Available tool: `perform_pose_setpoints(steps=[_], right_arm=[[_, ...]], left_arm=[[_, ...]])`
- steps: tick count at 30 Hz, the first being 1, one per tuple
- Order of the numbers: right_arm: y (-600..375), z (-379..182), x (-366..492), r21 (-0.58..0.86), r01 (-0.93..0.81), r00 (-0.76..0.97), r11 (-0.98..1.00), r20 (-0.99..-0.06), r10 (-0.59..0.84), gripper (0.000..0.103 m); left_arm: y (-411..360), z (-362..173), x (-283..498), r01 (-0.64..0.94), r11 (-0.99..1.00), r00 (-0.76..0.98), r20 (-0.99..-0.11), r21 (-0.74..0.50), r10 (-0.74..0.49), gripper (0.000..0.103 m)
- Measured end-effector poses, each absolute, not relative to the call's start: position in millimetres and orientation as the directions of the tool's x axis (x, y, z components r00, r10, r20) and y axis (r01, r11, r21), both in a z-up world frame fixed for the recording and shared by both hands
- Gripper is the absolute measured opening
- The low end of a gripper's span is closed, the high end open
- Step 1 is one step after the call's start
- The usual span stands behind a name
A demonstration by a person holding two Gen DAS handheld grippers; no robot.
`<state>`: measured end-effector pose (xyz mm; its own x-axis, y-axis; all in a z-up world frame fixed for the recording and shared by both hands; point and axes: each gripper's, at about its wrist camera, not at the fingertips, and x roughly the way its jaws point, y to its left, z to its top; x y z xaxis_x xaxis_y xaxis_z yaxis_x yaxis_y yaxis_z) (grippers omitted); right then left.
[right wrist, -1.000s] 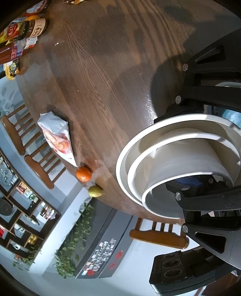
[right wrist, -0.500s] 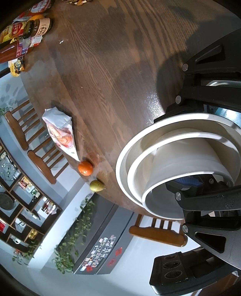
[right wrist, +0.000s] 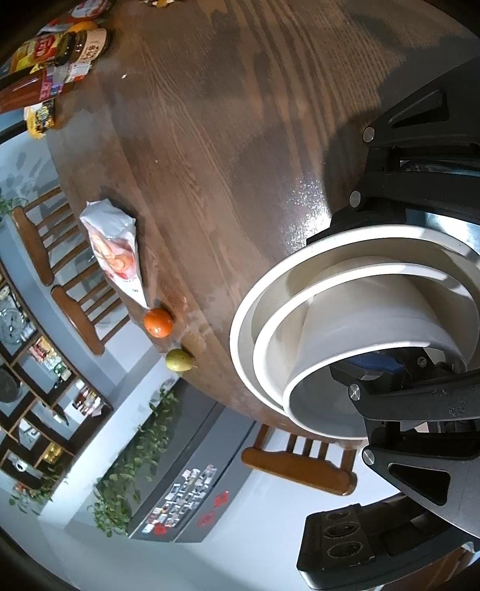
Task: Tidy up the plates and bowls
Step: 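Carry the nested white bowls with the right tool over the teal plate, then lower the nested bowls onto the teal plate and open the right tool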
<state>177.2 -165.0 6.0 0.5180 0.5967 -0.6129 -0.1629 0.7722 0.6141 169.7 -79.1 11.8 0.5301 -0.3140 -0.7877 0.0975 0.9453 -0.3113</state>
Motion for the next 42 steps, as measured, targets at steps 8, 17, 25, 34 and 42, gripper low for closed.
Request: perform_pose_setpoints(steps=[8,17,25,34,42], right_arm=[[-165.8,6.0,162.6,0.638,-0.164,0.526,0.752,-0.589,0.614,0.052],[-168.4,12.0,137.3,0.597,-0.165,0.568,0.785,-0.593,0.571,0.052],[-164.2,9.1,123.0,0.573,-0.165,0.567,0.803,-0.611,0.552,0.052],[-164.5,0.5,115.9,0.57,-0.153,0.559,0.807,-0.624,0.546,0.052],[-164.9,-9.1,114.3,0.564,-0.134,0.546,0.815,-0.644,0.535,0.052]], left_arm=[[-81.8,17.9,151.4,0.102,0.954,0.576,-0.765,-0.283,-0.289,0.063],[-86.2,14.5,134.4,0.142,0.938,0.564,-0.753,-0.317,-0.339,0.063],[-85.7,7.8,121.5,0.145,0.93,0.541,-0.76,-0.338,-0.36,0.063],[-84.6,-1.4,113.1,0.143,0.927,0.526,-0.767,-0.347,-0.368,0.063],[-85.0,-12.1,115.4,0.143,0.923,0.491,-0.784,-0.358,-0.38,0.063]])
